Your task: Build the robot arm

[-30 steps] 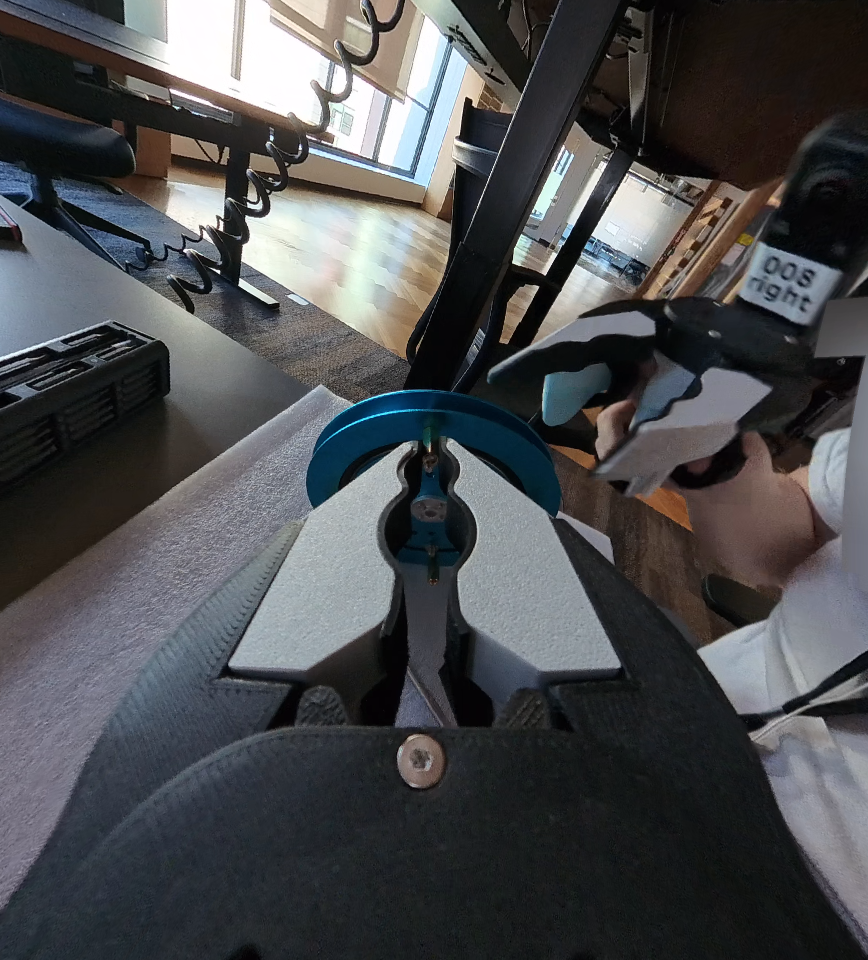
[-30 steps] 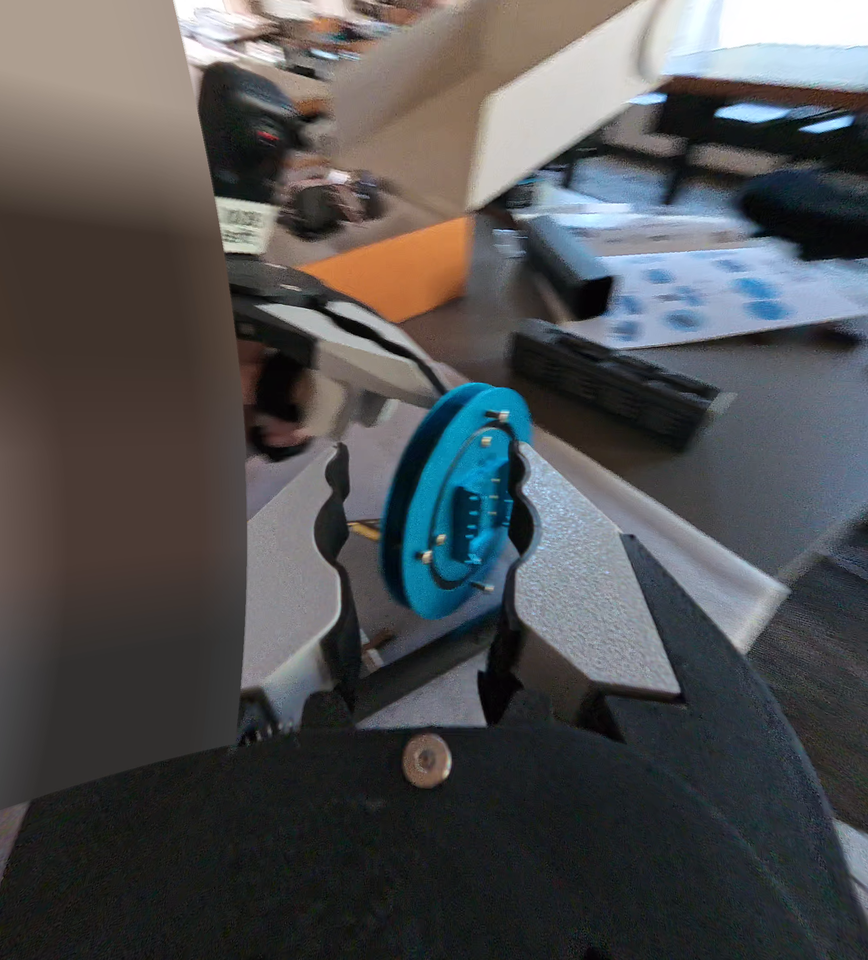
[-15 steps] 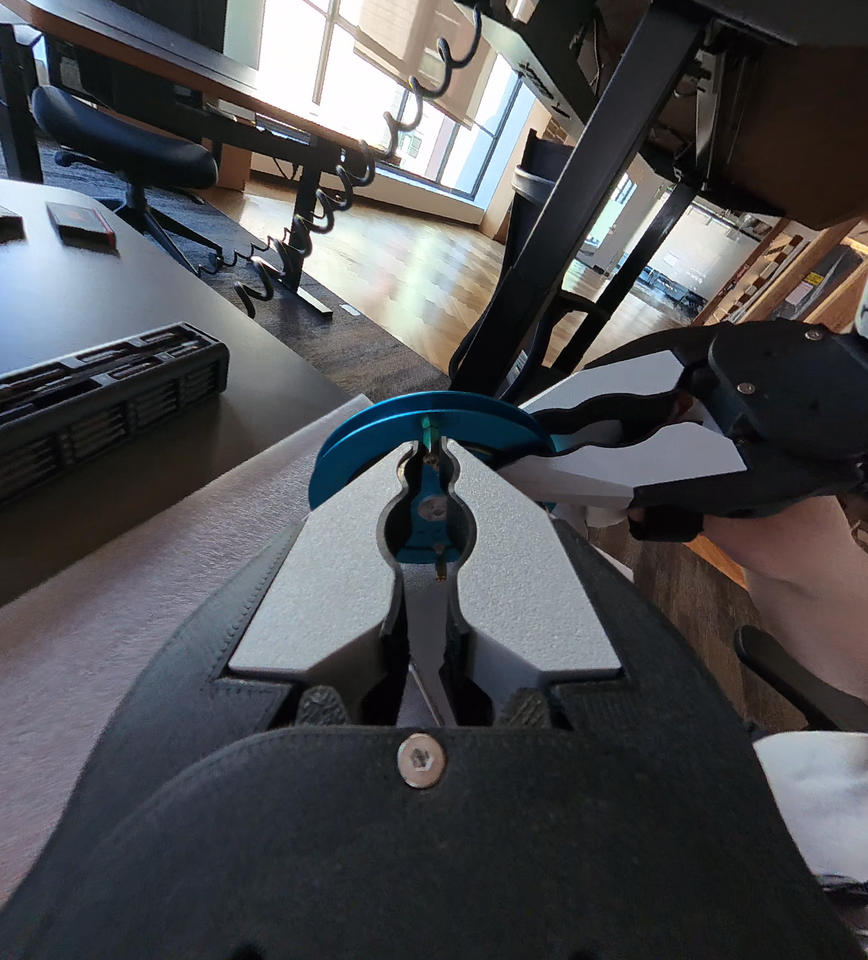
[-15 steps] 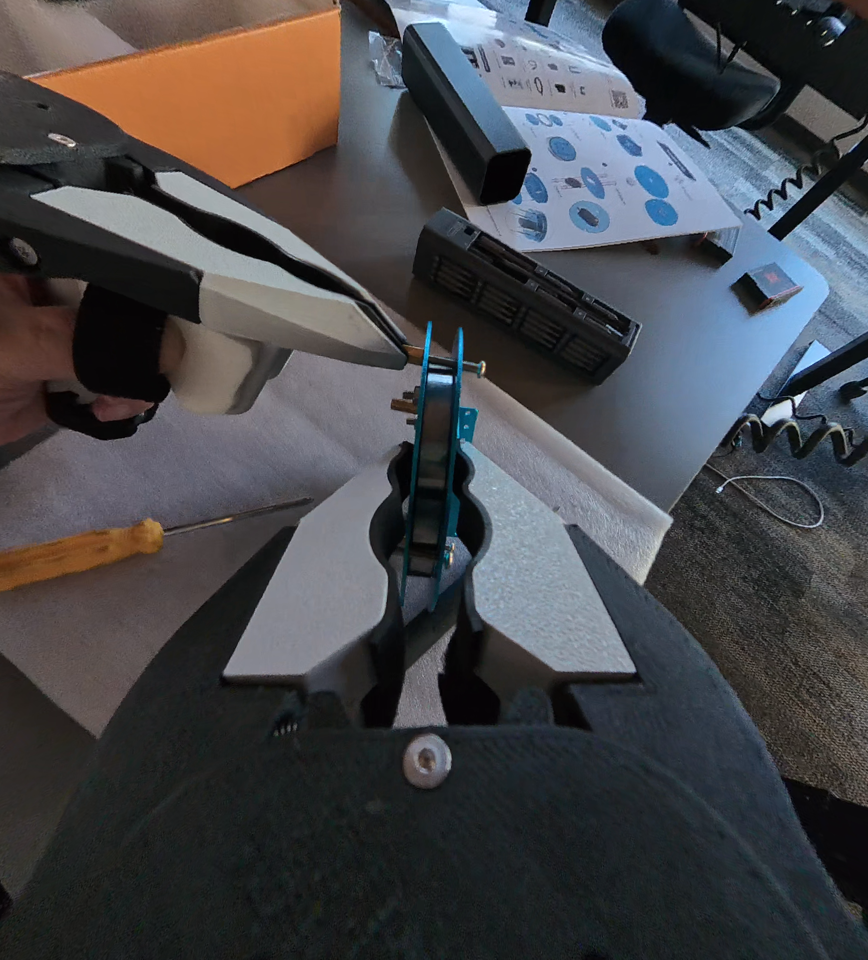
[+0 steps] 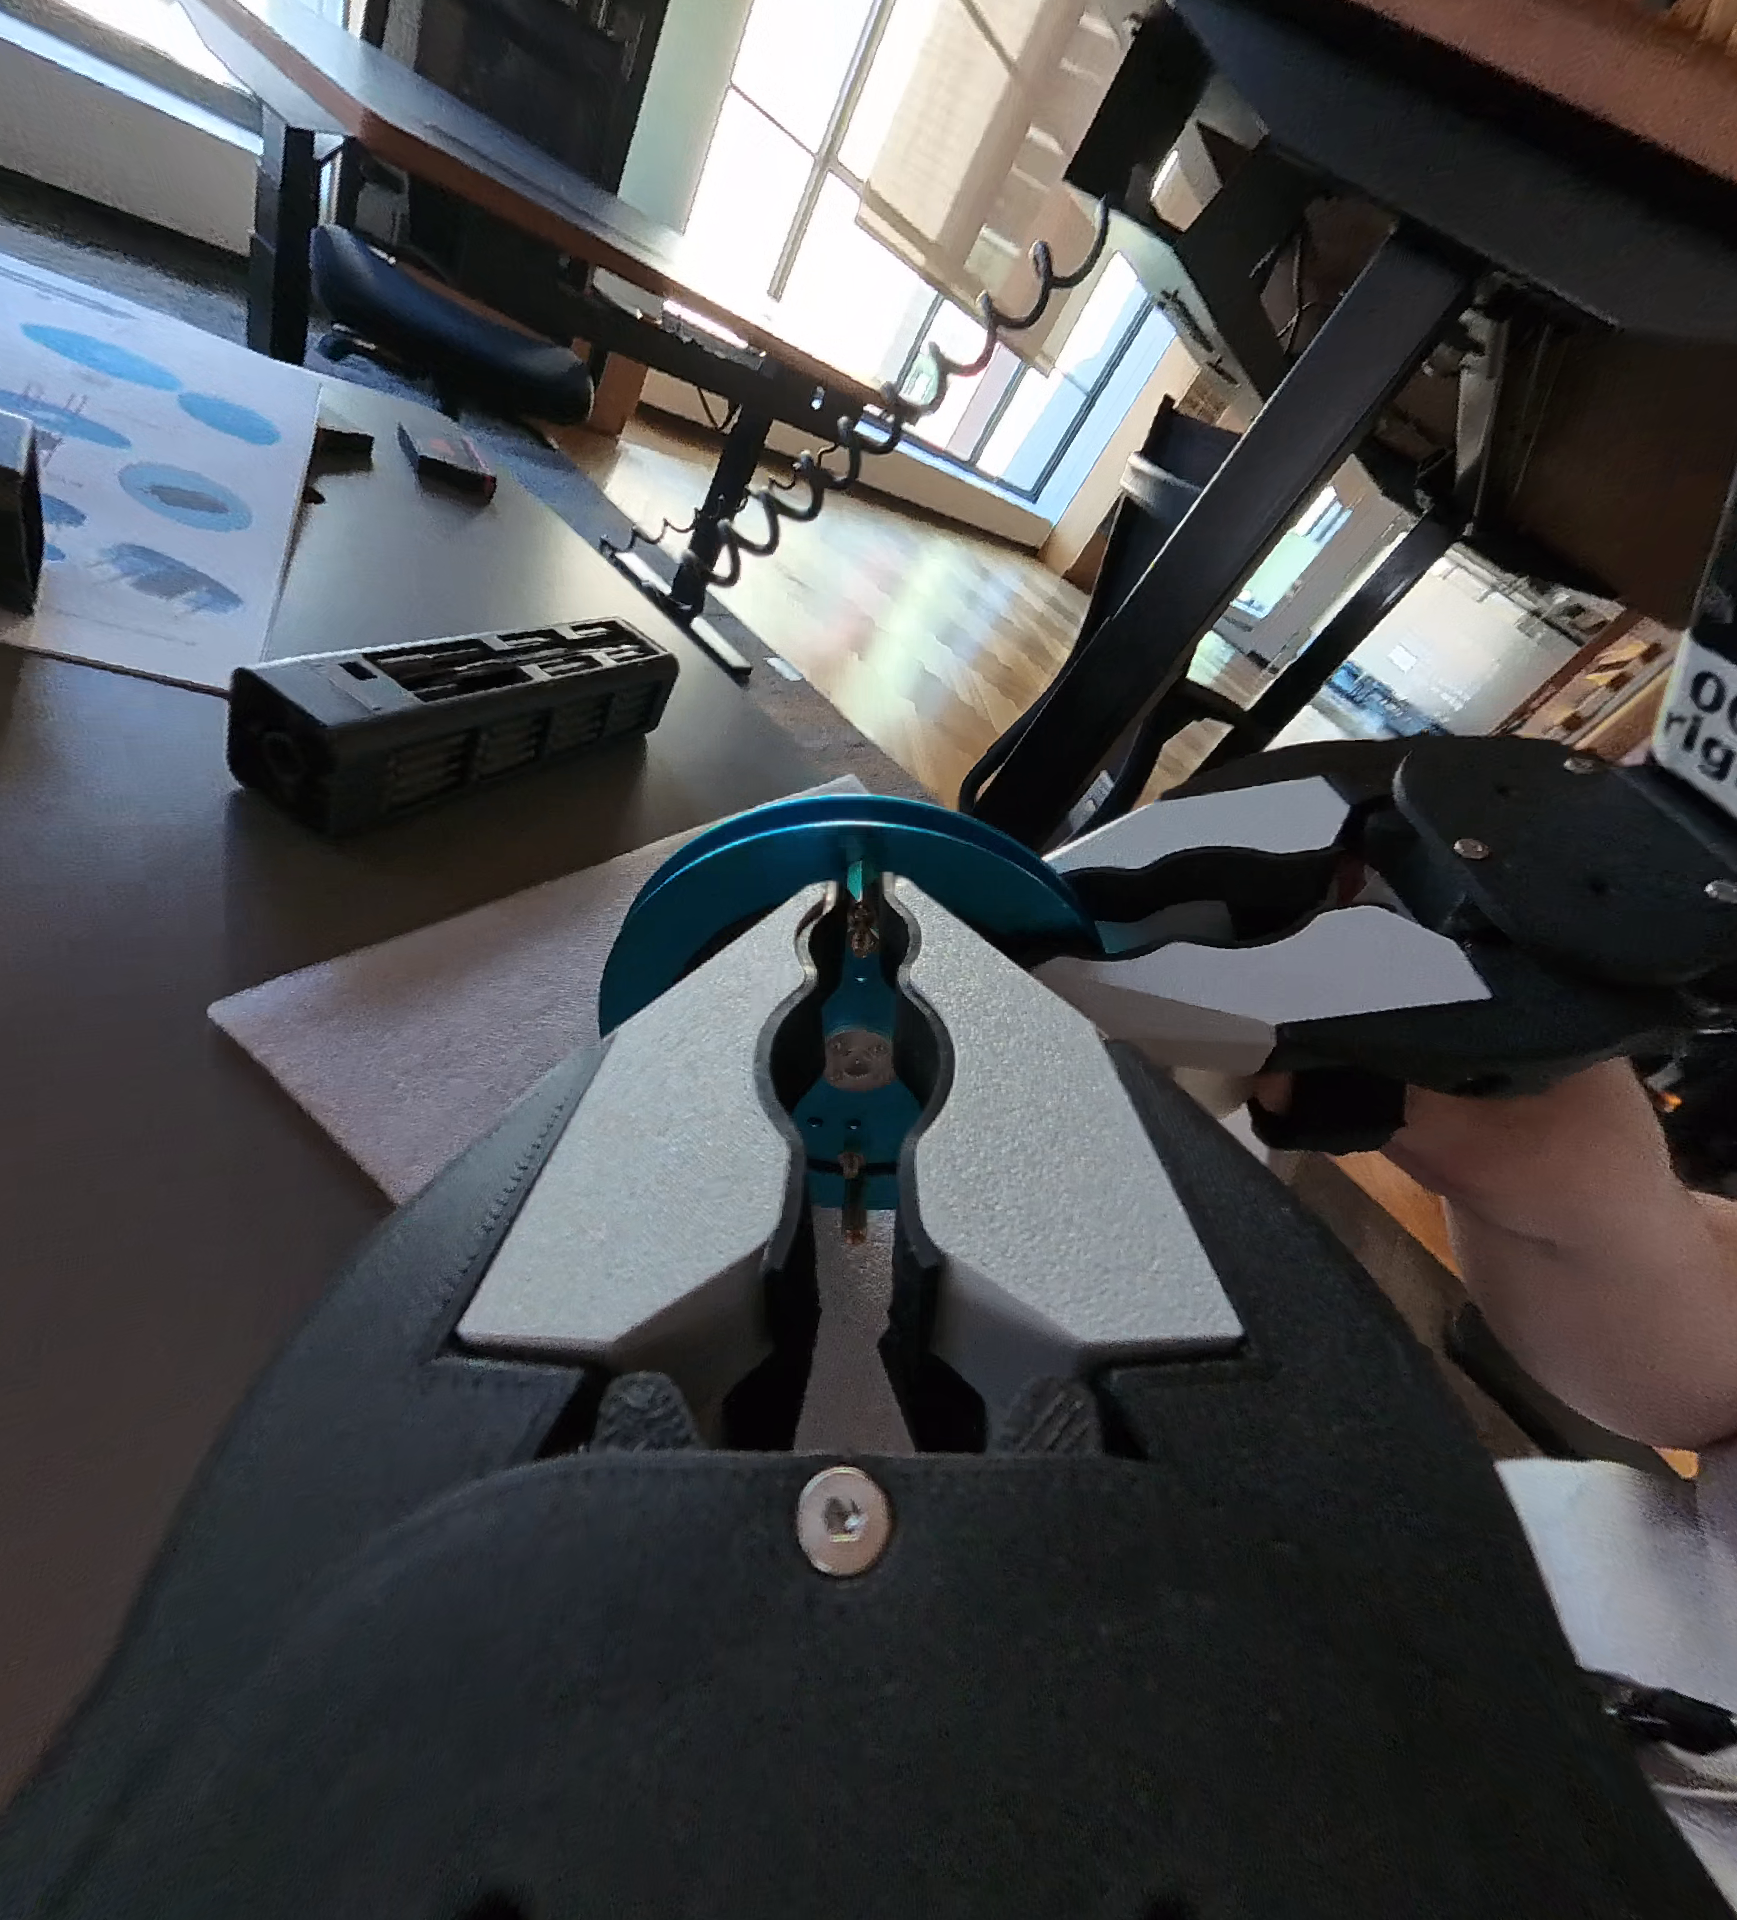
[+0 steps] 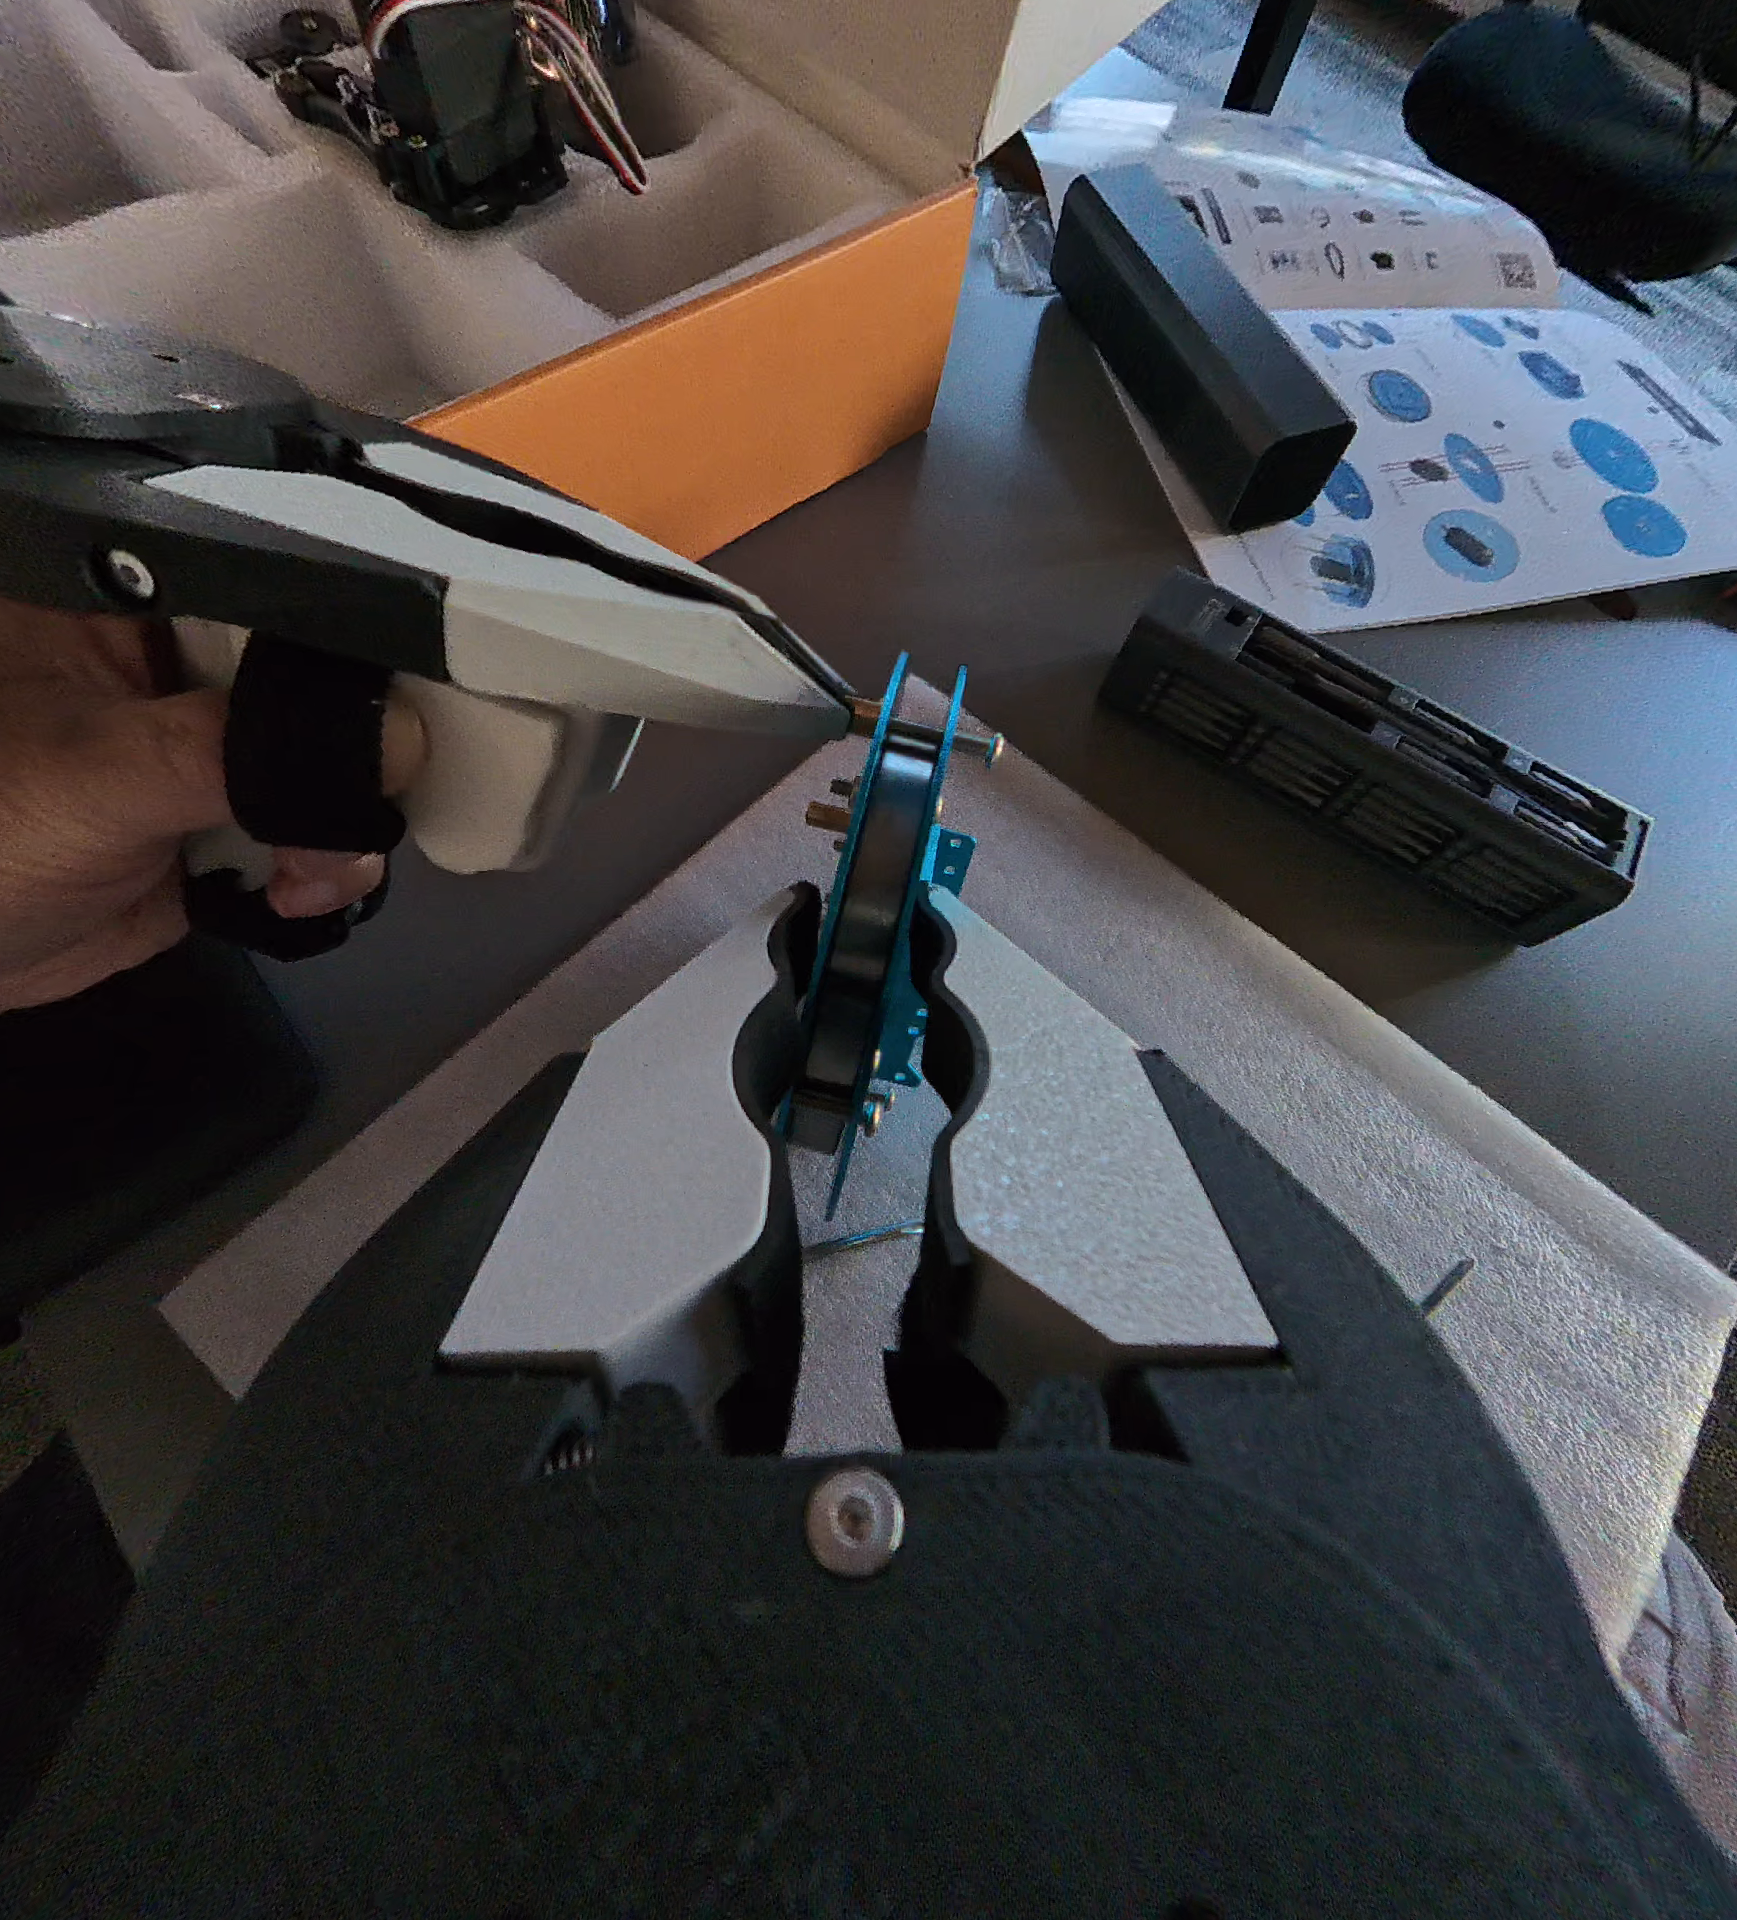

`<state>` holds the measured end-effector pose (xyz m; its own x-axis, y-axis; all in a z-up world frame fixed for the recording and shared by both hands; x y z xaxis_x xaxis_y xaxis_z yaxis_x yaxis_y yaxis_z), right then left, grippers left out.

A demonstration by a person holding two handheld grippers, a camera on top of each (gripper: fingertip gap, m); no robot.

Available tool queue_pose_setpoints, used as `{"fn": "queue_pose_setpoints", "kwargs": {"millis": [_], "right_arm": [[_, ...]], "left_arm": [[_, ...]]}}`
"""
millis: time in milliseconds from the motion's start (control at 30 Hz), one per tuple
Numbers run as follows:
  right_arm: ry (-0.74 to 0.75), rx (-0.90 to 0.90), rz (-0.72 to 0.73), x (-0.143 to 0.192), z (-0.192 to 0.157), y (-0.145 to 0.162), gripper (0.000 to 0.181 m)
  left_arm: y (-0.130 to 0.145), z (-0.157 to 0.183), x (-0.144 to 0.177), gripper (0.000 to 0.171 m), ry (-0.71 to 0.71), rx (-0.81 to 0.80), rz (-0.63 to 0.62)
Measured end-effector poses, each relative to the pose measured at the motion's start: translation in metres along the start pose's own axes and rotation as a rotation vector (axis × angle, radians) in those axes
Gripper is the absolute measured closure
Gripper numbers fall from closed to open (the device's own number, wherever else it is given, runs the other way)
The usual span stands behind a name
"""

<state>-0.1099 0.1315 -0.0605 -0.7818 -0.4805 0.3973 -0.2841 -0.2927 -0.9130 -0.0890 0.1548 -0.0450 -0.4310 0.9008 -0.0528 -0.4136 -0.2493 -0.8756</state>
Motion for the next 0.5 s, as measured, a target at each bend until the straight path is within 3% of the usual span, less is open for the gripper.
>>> {"fn": "queue_pose_setpoints", "kwargs": {"millis": [233,333,500], "right_arm": [[-0.146,-0.051,0.028,0.013,-0.017,0.002,0.149],[-0.237,-0.089,0.105,0.022,-0.013,-0.006,0.146],[-0.408,0.076,0.257,0.044,0.012,-0.017,0.146]], "left_arm": [[0.003,0.010,0.005,0.167,0.086,-0.009,-0.019],[0.004,0.015,0.005,0.168,0.119,-0.046,-0.047],[0.006,0.020,0.005,0.168,0.160,-0.084,-0.101]]}}
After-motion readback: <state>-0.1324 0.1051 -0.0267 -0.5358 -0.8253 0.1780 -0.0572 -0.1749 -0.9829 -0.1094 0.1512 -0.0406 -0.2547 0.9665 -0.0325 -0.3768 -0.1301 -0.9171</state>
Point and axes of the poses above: each gripper's, where its closed fingertips meet, x back along the fingers, y out of its underside, z = x × y across the jaws, the point moved 1 cm from there along x, back along the fingers, and after that the axes turned 10 degrees about z, right-handed, at the moved point
